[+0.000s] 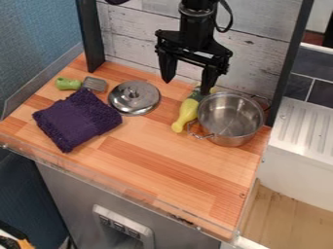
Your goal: Push the purple cloth to the right bottom corner of the table
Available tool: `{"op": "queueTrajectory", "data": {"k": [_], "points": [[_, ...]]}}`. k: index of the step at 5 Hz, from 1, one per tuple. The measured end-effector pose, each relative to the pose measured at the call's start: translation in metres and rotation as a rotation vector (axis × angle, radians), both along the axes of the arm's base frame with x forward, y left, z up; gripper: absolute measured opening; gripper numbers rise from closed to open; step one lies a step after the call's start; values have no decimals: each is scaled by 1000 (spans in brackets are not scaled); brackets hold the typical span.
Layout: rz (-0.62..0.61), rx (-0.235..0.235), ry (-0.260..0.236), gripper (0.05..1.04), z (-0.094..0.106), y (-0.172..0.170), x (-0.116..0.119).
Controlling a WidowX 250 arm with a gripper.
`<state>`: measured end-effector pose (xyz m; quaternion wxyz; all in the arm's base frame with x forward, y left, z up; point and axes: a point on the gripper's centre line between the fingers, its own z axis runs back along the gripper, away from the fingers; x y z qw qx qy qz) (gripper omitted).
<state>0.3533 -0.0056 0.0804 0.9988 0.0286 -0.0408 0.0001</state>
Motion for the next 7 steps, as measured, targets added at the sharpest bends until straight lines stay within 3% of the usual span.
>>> {"op": "queueTrajectory", "data": {"k": [1,2,3,4,6,7], "points": [[7,-3,35,1000,-11,0,-3],[99,-27,57,1000,-20,15,-11],[194,-41,-9,1000,-11,37,-21],[291,-33,-39,1000,-6,66,-35],[421,10,-103,1000,-13,123,-54],[486,39,-92,1000,-22,151,-62]]}}
